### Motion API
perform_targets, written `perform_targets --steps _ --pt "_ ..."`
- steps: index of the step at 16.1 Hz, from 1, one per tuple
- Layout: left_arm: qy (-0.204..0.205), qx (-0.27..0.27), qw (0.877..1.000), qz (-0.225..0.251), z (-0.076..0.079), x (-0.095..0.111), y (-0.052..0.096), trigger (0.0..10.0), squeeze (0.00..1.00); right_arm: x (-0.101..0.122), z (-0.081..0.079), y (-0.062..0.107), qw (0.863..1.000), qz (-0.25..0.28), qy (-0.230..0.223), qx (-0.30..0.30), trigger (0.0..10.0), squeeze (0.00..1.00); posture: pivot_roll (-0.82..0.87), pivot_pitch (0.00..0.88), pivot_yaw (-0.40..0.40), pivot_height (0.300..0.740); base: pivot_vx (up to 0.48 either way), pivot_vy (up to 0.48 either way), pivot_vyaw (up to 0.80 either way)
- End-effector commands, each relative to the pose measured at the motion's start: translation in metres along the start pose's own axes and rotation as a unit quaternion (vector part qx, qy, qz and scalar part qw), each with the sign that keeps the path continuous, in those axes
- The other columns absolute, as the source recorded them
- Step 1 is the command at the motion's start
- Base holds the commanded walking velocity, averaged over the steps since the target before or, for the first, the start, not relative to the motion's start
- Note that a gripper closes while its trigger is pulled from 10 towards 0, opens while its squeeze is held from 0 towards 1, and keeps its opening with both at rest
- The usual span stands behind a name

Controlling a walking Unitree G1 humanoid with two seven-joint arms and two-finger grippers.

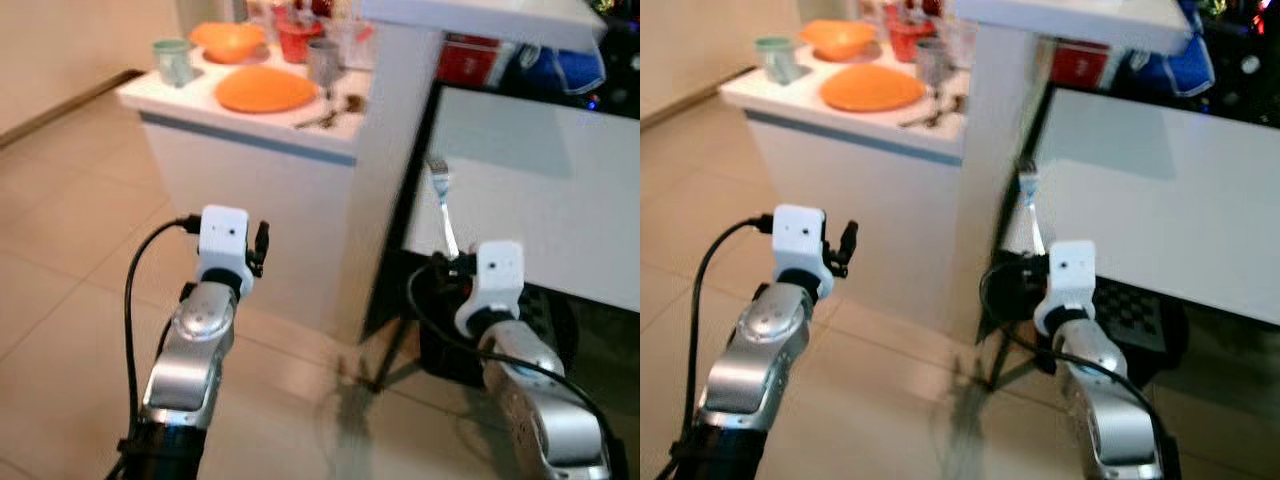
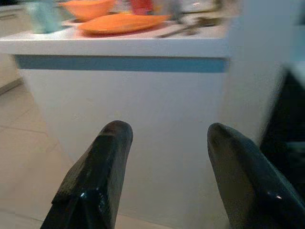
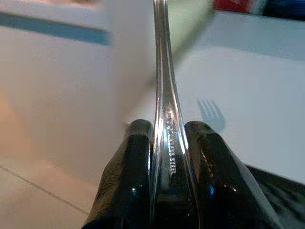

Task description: Setting the table

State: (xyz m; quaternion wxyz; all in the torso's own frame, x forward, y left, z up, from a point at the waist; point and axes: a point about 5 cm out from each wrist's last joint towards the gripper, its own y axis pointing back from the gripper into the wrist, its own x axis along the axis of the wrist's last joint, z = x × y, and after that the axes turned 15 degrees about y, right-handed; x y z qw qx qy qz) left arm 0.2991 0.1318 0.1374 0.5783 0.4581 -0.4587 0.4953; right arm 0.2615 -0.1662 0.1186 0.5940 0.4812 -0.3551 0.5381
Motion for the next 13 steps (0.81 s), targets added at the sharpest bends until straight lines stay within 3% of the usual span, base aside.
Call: perform_targets --steps 1,6,9,13 --pt "-0.002 -0.008 1.000 0.005 0.005 0.003 -0.001 10.0 0.00 0.000 0.011 0.000 1.000 -0.003 0.005 -0.028 10.0 0.00 -0.04 0.000 -0.019 0.740 0.000 -0.480 0.00" --pt "-0.007 -0.015 1.000 0.006 0.004 0.008 -0.003 10.0 0.00 0.002 0.008 -0.005 0.998 -0.016 0.000 -0.067 10.0 0.00 -0.04 0.000 -0.003 0.740 0.000 -0.477 0.00" --pt "-0.011 -0.020 1.000 0.012 0.005 0.011 -0.006 10.0 0.00 0.002 0.015 -0.004 0.996 -0.013 -0.041 -0.075 10.0 0.00 -0.05 0.000 0.015 0.740 0.000 -0.472 0.00" --pt "-0.027 -0.022 0.999 0.021 0.002 0.015 -0.009 10.0 0.00 0.009 0.018 -0.007 0.997 0.009 -0.028 -0.078 10.0 0.00 -0.07 0.000 0.031 0.740 0.000 -0.472 0.00"
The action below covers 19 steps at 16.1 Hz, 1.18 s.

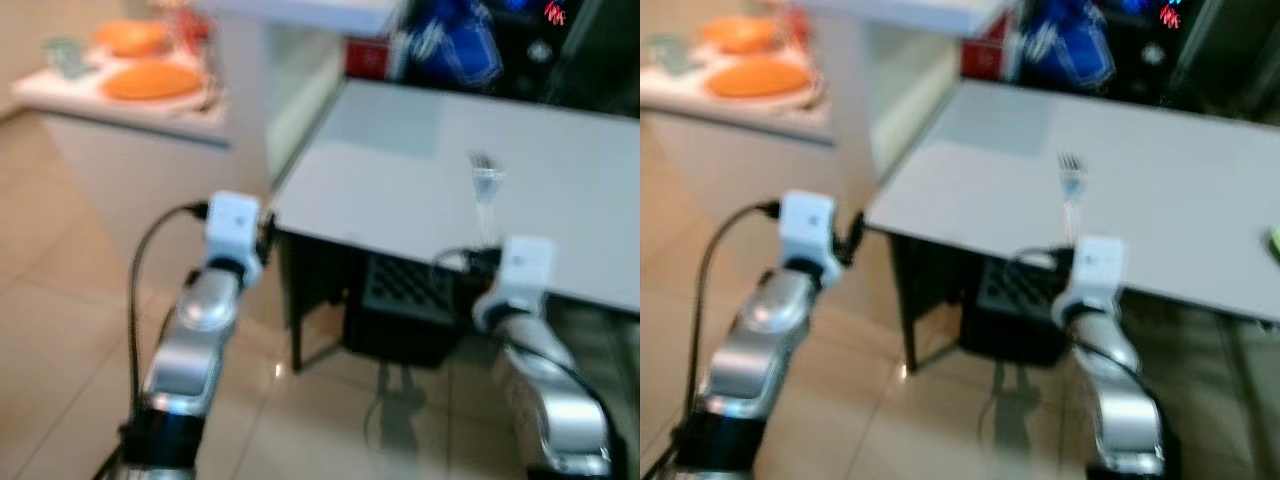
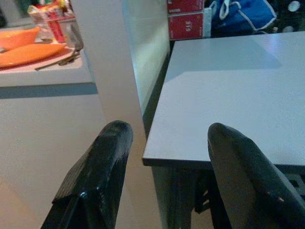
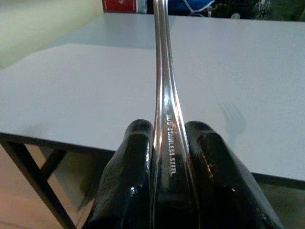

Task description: Setting the table

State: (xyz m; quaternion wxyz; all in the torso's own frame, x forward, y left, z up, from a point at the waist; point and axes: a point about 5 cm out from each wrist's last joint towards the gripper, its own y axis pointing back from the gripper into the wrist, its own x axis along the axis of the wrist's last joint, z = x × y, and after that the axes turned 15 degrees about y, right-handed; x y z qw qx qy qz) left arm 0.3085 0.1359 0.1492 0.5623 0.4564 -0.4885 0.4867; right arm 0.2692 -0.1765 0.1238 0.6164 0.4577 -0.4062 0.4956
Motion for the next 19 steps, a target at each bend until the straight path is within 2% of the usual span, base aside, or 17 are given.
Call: perform_targets --steps 1,5,8,10,13,19 --pt "0.002 0.004 1.000 0.000 0.002 -0.002 -0.003 10.0 0.00 0.008 0.005 -0.002 1.000 0.017 0.003 -0.008 10.0 0.00 -0.07 0.000 0.020 0.740 0.000 -0.469 0.00" --pt "-0.004 0.018 1.000 0.005 0.000 -0.001 -0.002 10.0 0.00 0.007 -0.005 -0.004 0.999 0.023 0.008 0.026 10.0 0.00 -0.06 0.000 0.025 0.740 0.000 -0.469 0.00" --pt "-0.009 0.018 1.000 0.013 -0.001 0.001 -0.005 10.0 0.00 0.007 -0.016 -0.001 0.999 0.023 -0.006 0.047 10.0 0.00 -0.06 0.000 0.024 0.740 0.000 -0.466 0.00" --pt "-0.037 -0.001 0.999 0.017 0.006 0.001 -0.004 10.0 0.00 0.006 -0.012 -0.001 0.999 0.019 -0.014 0.036 10.0 0.00 -0.05 0.000 0.015 0.740 0.000 -0.467 0.00" --pt "-0.034 0.005 0.999 0.014 0.003 -0.001 -0.003 10.0 0.00 0.002 -0.005 -0.001 1.000 0.012 -0.006 0.022 10.0 0.00 -0.06 0.000 0.020 0.740 0.000 -0.466 0.00" --pt "-0.038 0.003 0.999 0.009 0.005 -0.002 -0.004 10.0 0.00 0.004 -0.008 -0.001 1.000 0.015 -0.002 0.023 10.0 0.00 -0.06 0.000 0.028 0.740 0.000 -0.466 0.00"
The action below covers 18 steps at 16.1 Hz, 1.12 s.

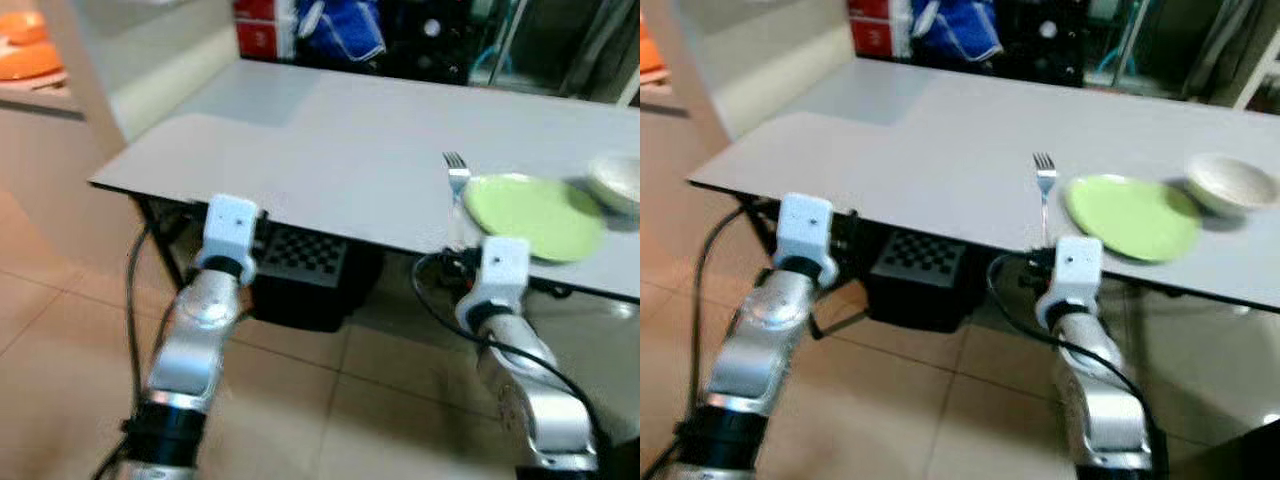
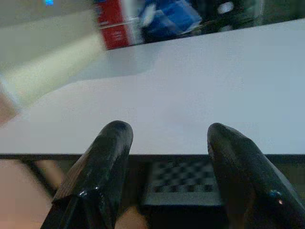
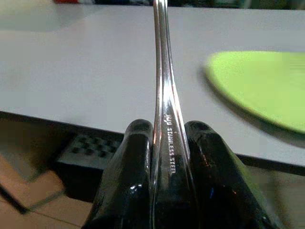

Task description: Setting the table

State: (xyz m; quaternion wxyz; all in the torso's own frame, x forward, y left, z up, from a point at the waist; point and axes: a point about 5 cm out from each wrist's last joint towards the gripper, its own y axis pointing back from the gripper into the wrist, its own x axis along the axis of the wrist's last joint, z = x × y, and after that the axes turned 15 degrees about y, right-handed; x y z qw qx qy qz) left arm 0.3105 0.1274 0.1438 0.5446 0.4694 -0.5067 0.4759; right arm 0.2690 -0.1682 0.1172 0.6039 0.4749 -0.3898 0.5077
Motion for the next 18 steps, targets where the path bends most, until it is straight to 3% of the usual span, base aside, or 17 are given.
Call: perform_targets --steps 1,5,6,10,13,18 --pt "-0.008 0.001 1.000 0.005 -0.003 0.004 -0.001 10.0 0.00 0.008 0.002 -0.001 1.000 0.016 -0.003 -0.007 10.0 0.00 -0.06 0.000 0.029 0.740 0.000 -0.469 0.00" --pt "-0.008 -0.002 1.000 0.010 -0.002 0.005 -0.002 10.0 0.00 0.010 0.003 -0.003 1.000 0.016 -0.003 -0.014 10.0 0.00 -0.06 0.000 0.035 0.740 0.000 -0.467 0.00" --pt "-0.001 -0.001 1.000 -0.002 -0.001 0.004 -0.003 10.0 0.00 0.011 0.003 -0.003 1.000 0.018 -0.005 -0.015 10.0 0.00 -0.06 0.000 0.037 0.740 0.000 0.000 0.00" --pt "0.005 -0.038 0.999 0.032 0.010 0.015 -0.006 10.0 0.00 0.016 0.002 -0.006 0.999 0.023 -0.024 -0.013 10.0 0.00 -0.06 0.000 0.043 0.740 0.000 0.000 0.00" --pt "0.003 -0.016 1.000 0.021 0.003 0.012 -0.007 10.0 0.00 0.017 0.001 -0.006 0.999 0.022 -0.023 -0.011 10.0 0.00 -0.06 0.000 0.048 0.740 0.000 0.000 0.00" --pt "0.008 -0.038 0.999 0.021 0.004 0.014 -0.007 10.0 0.00 0.015 0.000 -0.006 1.000 0.015 -0.011 -0.005 10.0 0.00 -0.07 0.000 0.053 0.740 0.369 0.000 0.00"
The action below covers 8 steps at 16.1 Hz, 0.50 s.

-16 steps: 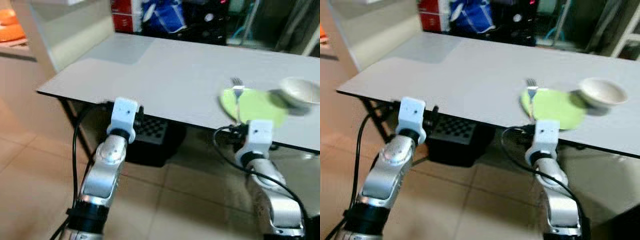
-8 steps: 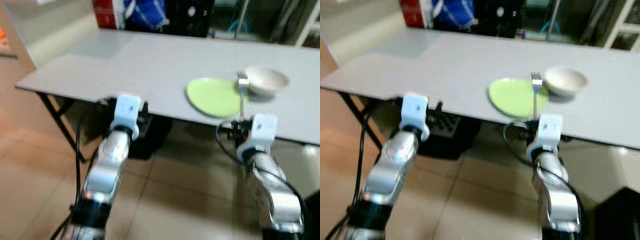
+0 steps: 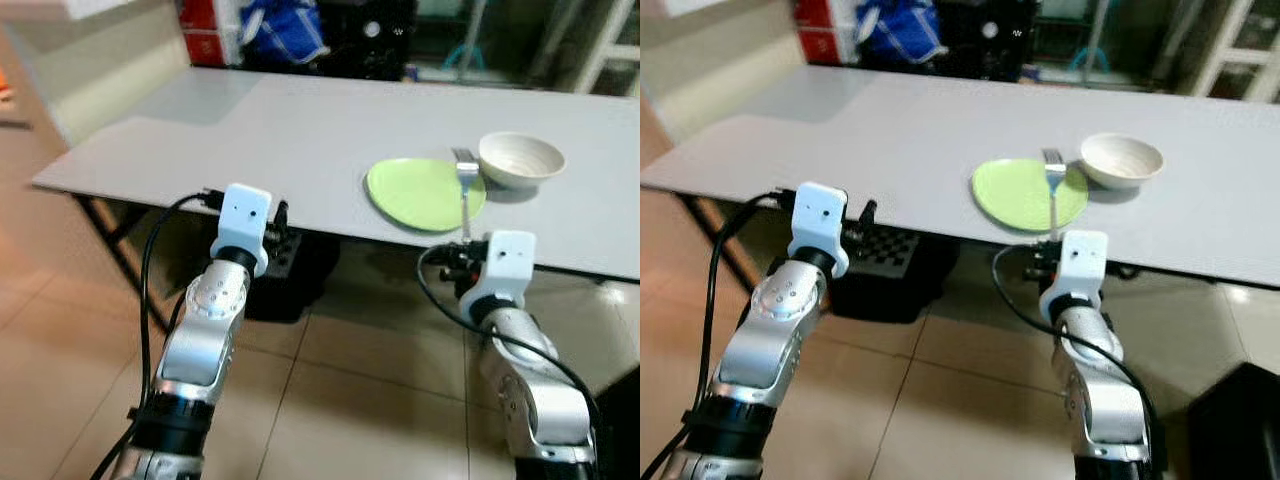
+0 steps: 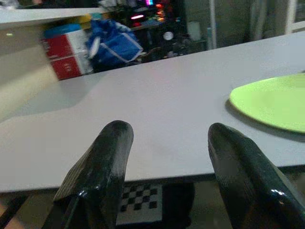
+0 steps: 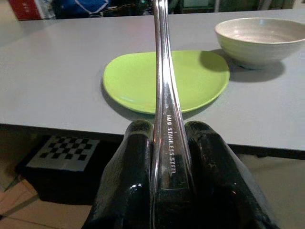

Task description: Setting the table

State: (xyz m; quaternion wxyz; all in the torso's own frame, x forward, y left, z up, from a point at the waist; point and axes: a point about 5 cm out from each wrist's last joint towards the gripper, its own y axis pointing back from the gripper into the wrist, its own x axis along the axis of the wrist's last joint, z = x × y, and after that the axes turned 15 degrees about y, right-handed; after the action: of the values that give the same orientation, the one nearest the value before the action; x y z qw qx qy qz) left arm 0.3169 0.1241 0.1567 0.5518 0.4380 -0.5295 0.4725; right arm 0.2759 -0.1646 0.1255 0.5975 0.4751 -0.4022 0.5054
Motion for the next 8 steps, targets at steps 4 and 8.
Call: perform_targets --steps 4,8 --pt "0.004 -0.005 1.000 0.009 -0.0001 0.0050 -0.0010 10.0 0.00 0.0014 0.0006 -0.0017 1.000 -0.007 0.012 0.002 10.0 0.00 -0.06 0.003 0.050 0.740 0.400 0.000 0.00" --pt "0.005 -0.002 1.000 0.012 -0.0021 0.0056 -0.0006 10.0 0.00 0.0014 -0.0010 -0.0019 1.000 -0.009 0.002 0.007 10.0 0.00 -0.06 0.007 0.051 0.740 0.409 0.000 -0.25"
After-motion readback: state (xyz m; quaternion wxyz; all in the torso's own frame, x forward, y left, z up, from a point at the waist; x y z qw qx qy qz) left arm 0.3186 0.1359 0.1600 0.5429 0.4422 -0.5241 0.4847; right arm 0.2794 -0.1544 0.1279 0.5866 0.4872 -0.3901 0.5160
